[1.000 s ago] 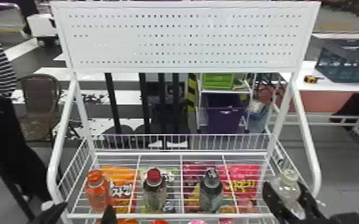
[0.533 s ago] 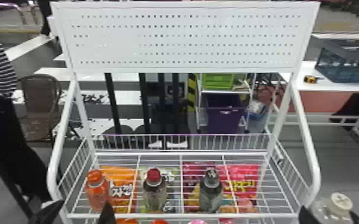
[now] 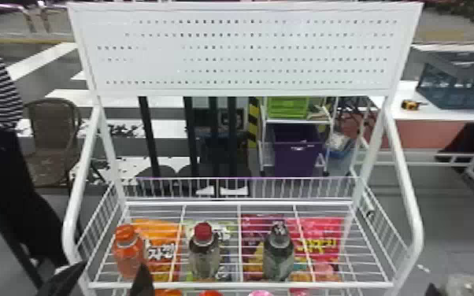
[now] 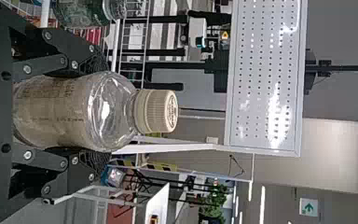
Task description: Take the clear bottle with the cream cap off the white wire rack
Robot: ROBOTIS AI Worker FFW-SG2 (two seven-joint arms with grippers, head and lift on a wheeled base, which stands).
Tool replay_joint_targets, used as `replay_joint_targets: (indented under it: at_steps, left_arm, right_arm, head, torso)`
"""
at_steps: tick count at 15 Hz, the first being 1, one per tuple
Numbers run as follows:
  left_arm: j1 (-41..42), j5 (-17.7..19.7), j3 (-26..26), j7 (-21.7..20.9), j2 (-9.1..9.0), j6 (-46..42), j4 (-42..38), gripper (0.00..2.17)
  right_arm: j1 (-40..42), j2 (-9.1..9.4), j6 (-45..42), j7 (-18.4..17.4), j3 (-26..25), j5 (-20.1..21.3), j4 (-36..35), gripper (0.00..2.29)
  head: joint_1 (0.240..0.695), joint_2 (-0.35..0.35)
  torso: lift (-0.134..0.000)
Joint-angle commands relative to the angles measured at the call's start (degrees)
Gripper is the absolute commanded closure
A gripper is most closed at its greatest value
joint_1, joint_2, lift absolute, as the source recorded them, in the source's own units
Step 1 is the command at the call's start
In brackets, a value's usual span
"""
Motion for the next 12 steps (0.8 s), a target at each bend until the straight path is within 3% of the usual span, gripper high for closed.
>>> replay_joint_targets:
  at_steps: [1, 12]
  left_arm:
    - [0.1, 0.0, 0.0, 0.0, 0.07, 0.0, -0.1, 0.14]
    - [-0.2, 0.0, 0.1, 0.1, 0.07, 0.2, 0.2, 0.14]
  right_arm:
    - [-0.3, 0.05, 0.2, 0.2, 0.2, 0.0, 0.0, 1.54]
    - [-0.6, 0.05, -0.4, 1.5, 0.0, -0.6, 0.3, 1.53]
  head:
    - [0.499, 0.000]
    - [0.499, 0.000]
  torso:
    - [0.000]
    - [0.000]
